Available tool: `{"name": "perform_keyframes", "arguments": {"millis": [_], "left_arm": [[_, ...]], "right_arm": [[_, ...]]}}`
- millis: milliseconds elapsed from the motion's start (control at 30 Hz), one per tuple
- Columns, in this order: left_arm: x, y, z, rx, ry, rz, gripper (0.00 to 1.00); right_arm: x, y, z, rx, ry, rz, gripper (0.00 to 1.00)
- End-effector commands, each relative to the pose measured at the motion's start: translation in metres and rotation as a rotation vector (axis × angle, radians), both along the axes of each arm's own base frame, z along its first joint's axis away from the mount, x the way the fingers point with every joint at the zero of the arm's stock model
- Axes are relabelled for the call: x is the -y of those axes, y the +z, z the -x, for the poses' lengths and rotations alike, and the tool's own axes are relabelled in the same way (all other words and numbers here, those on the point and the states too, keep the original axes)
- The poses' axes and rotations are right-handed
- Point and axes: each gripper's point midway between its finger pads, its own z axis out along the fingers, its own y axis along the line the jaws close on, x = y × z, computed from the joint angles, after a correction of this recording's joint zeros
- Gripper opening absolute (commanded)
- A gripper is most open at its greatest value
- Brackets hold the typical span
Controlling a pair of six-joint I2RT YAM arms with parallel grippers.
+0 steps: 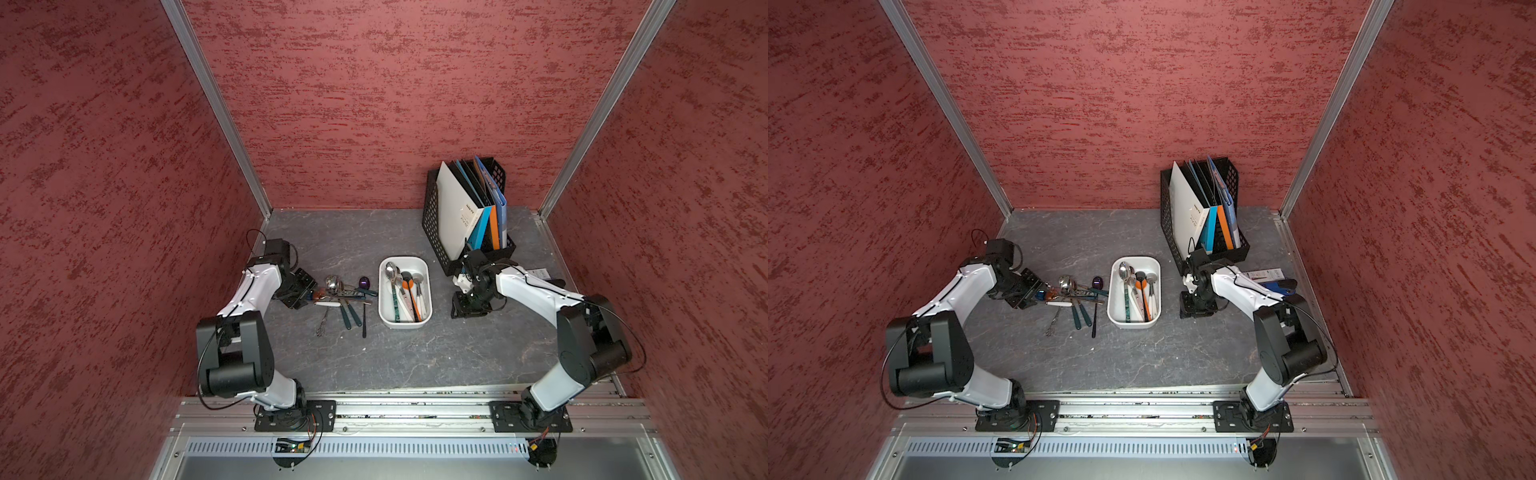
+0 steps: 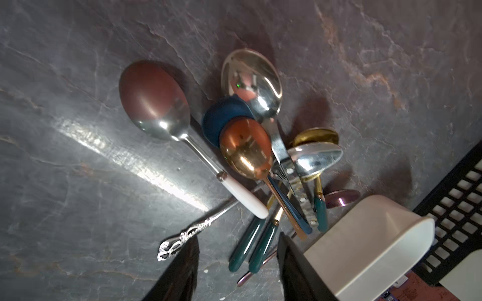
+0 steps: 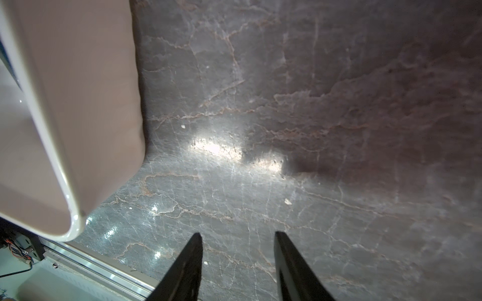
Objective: Put the spoon into the storage box
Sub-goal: Pick up the spoon from the center of the board.
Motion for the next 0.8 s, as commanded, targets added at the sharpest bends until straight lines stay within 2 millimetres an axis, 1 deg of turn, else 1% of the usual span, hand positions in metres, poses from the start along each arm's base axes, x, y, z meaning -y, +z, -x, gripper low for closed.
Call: {"name": "perform_keyframes", "arguments": {"millis": [0,133,367,567,667,767], "left_arm": [[0.000,-0.010,-0.006,0.006,0.026,0.022,0.51],[0.001,-0.025,-0.004,-0.033,0.043,0.035,0.50],[-0.004,-0.050,0.002,-0.102,0.085,0.018,0.46],[-0.007,-0.053,-0.004,-0.097,0.123,0.008,0.46],[-0.007,-0.055,-0.004,-0.107,0.133,0.001,0.46],[-0.005,-0.057,-0.003,-0.121,0.127,-0.008,0.42]], "right_arm": [[-0.006,0.006,-0.011,0.017,0.015,-0.027,0.47],[-0.008,0.003,-0.014,0.008,0.021,-0.030,0.47],[-0.011,-0.002,-0.018,-0.001,0.033,-0.028,0.47],[-0.011,-0.007,-0.018,-0.012,0.045,-0.023,0.47],[-0.011,-0.009,-0.019,-0.016,0.050,-0.023,0.47],[-0.011,-0.011,-0.018,-0.022,0.055,-0.020,0.47]]}}
